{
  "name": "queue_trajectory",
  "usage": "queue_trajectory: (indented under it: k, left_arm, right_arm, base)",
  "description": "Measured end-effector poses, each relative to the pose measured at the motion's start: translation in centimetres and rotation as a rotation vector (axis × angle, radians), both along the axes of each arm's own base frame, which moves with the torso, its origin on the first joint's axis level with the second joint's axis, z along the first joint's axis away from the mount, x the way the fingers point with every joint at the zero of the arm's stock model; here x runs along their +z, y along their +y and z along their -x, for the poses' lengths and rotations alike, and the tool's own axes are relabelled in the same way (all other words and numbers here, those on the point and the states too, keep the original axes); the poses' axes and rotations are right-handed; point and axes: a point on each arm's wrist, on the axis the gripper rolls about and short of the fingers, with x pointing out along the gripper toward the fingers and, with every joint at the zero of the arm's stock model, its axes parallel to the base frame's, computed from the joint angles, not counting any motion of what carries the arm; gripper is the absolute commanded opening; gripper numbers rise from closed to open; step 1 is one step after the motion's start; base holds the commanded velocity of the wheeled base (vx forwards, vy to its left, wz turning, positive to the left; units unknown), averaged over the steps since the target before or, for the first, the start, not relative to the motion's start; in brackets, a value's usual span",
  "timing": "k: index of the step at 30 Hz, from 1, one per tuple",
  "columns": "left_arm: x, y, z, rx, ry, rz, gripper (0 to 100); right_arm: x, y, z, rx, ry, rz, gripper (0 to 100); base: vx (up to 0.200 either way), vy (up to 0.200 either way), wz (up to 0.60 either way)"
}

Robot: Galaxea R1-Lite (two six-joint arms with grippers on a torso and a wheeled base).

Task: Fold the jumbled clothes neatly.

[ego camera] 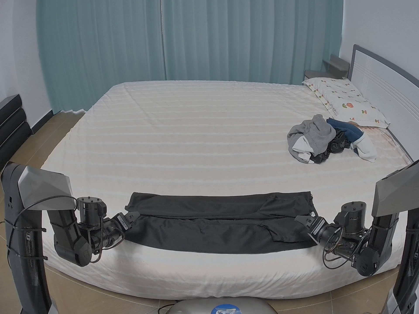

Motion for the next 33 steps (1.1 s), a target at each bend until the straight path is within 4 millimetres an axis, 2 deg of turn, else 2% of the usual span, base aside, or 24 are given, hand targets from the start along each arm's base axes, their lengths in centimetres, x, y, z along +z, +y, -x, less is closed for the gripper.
queue_trajectory:
  k: [7, 8, 25, 31, 32, 33]
  left_arm:
    - [-1.0, -0.5, 0.4, -0.022, 0.035, -0.028, 100]
    - [-1.1, -0.5, 0.5, -0.021, 0.038, -0.036, 0]
    - [-2.4, 0.0, 2.0, 0.086, 0.108, -0.227, 0]
    - [-2.5, 0.0, 2.4, 0.093, 0.119, -0.238, 0]
    - [-2.4, 0.0, 2.4, 0.093, 0.120, -0.238, 100]
    - [-2.4, 0.0, 2.4, 0.093, 0.118, -0.238, 100]
  right_arm:
    - [-0.2, -0.1, 0.0, -0.001, 0.008, 0.003, 100]
    - [-0.2, -0.1, 0.0, -0.001, 0.008, 0.003, 100]
    - [-0.6, -0.1, 0.1, -0.001, 0.023, 0.008, 100]
    - [-0.8, -0.1, 0.0, -0.001, 0.029, 0.009, 100]
    - [-0.8, -0.1, 0.0, 0.000, 0.029, 0.009, 100]
    - [-0.9, -0.1, 0.0, 0.000, 0.031, 0.010, 100]
  base:
    - [0.000, 0.000, 0.00]
    - [0.000, 0.000, 0.00]
    - [0.000, 0.000, 0.00]
    - [0.000, 0.000, 0.00]
    - [0.000, 0.000, 0.00]
    - [0.000, 0.000, 0.00]
